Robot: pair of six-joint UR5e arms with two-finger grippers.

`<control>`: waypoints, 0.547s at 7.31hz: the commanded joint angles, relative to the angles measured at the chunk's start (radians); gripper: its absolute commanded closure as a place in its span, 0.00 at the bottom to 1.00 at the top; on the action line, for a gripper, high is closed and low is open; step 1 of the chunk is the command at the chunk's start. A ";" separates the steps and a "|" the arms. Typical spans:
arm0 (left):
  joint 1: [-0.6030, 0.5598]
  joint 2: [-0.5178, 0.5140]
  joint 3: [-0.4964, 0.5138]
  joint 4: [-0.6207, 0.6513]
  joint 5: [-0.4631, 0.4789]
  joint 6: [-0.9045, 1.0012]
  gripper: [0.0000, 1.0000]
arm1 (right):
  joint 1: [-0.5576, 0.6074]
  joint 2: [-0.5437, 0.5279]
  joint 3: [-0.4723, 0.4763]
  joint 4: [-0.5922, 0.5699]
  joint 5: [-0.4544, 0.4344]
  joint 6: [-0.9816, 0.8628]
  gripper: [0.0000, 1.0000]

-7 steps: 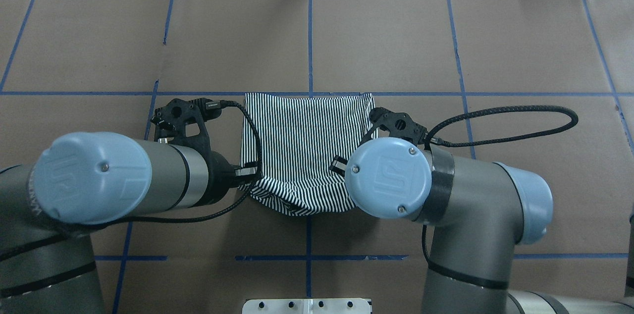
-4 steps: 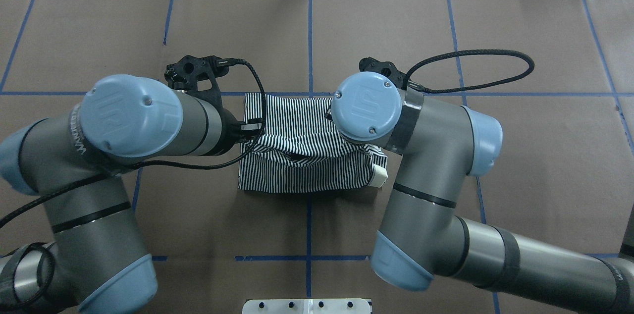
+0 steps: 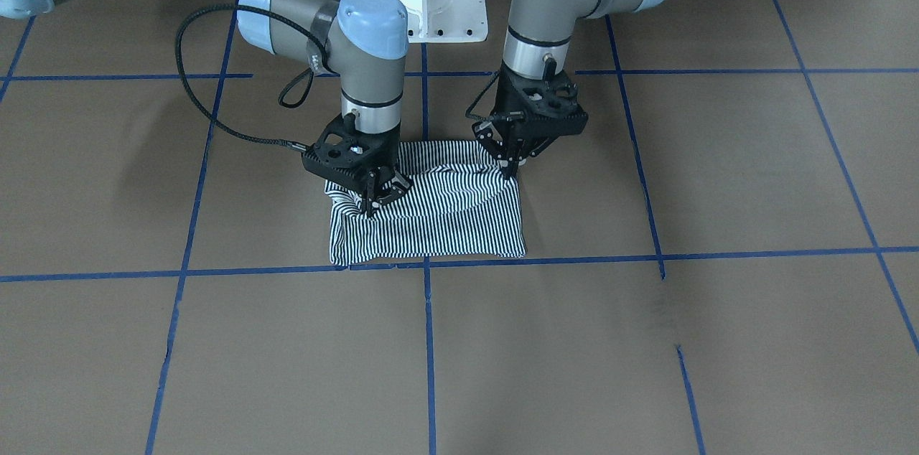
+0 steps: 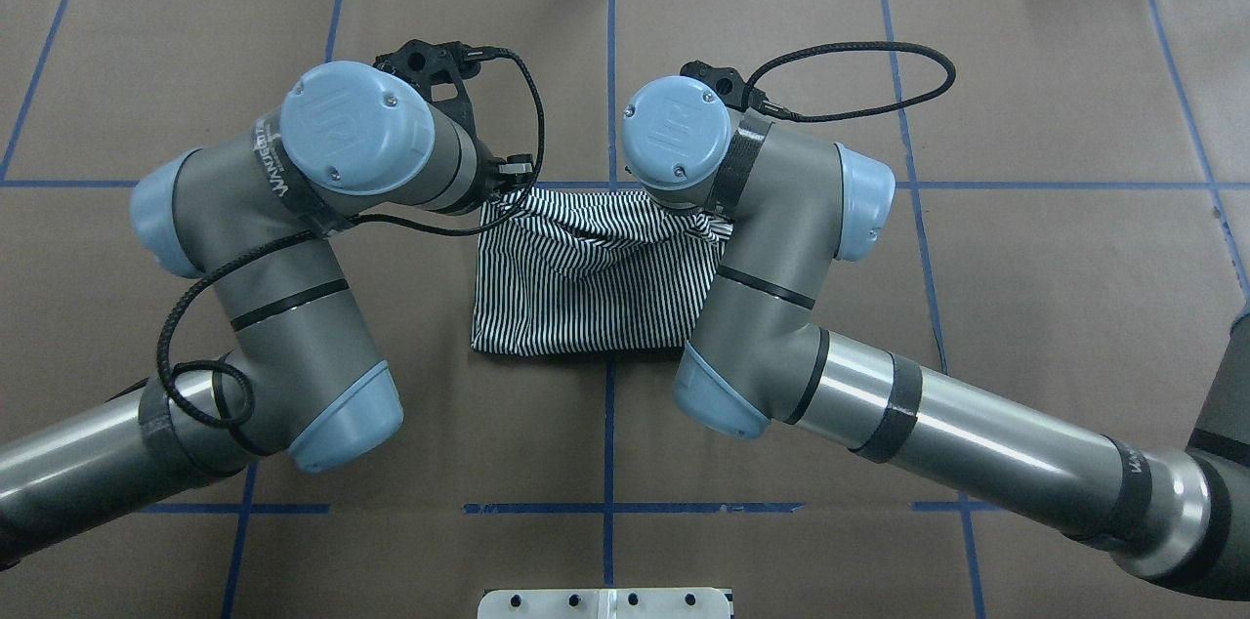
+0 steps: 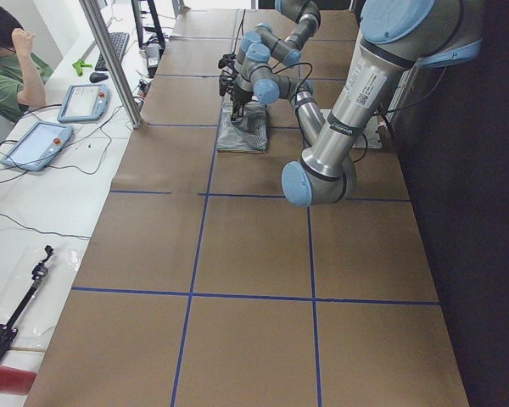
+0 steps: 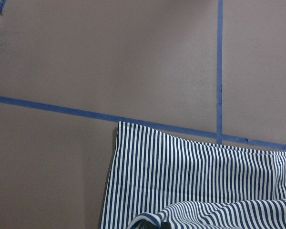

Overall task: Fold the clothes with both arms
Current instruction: 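Lay the folded edge down on the far side and open both grippers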

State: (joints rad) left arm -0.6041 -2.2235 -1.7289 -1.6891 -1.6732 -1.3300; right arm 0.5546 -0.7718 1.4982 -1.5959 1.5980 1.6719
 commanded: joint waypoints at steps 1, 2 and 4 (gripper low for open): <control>-0.014 -0.015 0.145 -0.122 0.003 0.018 1.00 | 0.007 0.011 -0.097 0.073 -0.001 -0.012 1.00; -0.013 -0.015 0.172 -0.136 0.003 0.026 1.00 | 0.007 0.017 -0.107 0.073 -0.001 -0.014 1.00; -0.013 -0.025 0.221 -0.171 0.003 0.029 1.00 | 0.007 0.022 -0.116 0.079 -0.001 -0.020 1.00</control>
State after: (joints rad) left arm -0.6165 -2.2426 -1.5397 -1.8364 -1.6706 -1.3030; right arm 0.5613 -0.7539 1.3881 -1.5229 1.5969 1.6552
